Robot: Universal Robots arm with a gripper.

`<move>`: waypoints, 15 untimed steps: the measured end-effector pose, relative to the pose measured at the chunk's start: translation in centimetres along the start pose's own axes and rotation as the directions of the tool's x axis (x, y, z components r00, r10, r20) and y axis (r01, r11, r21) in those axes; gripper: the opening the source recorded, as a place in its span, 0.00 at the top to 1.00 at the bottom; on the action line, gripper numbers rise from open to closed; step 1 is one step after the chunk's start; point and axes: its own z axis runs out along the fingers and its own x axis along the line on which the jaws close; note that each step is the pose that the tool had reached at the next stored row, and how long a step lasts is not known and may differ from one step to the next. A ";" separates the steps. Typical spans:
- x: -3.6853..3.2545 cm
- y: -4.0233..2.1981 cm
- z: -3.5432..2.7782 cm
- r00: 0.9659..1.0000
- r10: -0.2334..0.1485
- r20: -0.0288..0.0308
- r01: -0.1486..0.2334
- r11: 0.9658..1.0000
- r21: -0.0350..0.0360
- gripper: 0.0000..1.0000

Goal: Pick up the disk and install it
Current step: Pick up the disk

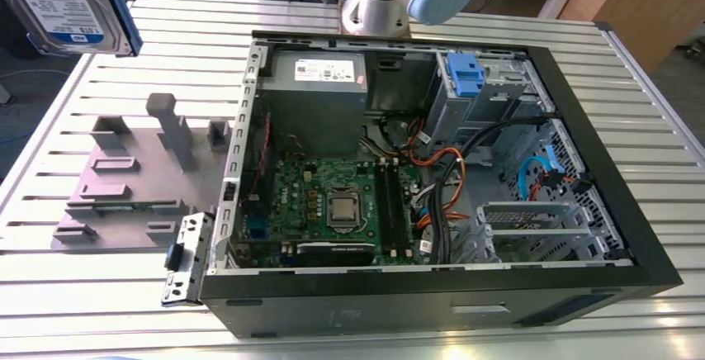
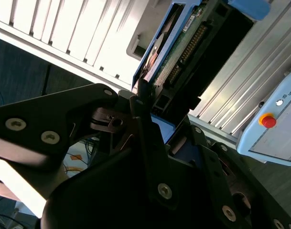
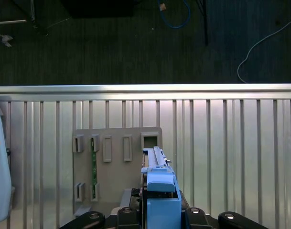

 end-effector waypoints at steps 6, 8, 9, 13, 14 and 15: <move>0.00 0.00 -0.11 1.000 0.000 0.000 0.000 1.000 0.000 0.63; 0.00 0.00 -0.14 1.000 0.000 0.000 0.000 1.000 0.000 0.63; 0.00 0.00 -0.16 1.000 0.000 0.000 0.000 1.000 0.000 0.63; 0.00 0.00 -0.24 1.000 0.000 0.000 0.000 1.000 0.000 0.63; 0.00 0.00 -0.26 1.000 0.000 0.000 0.000 1.000 0.000 0.63; 0.00 0.00 -0.27 1.000 0.000 0.000 0.000 1.000 0.000 0.63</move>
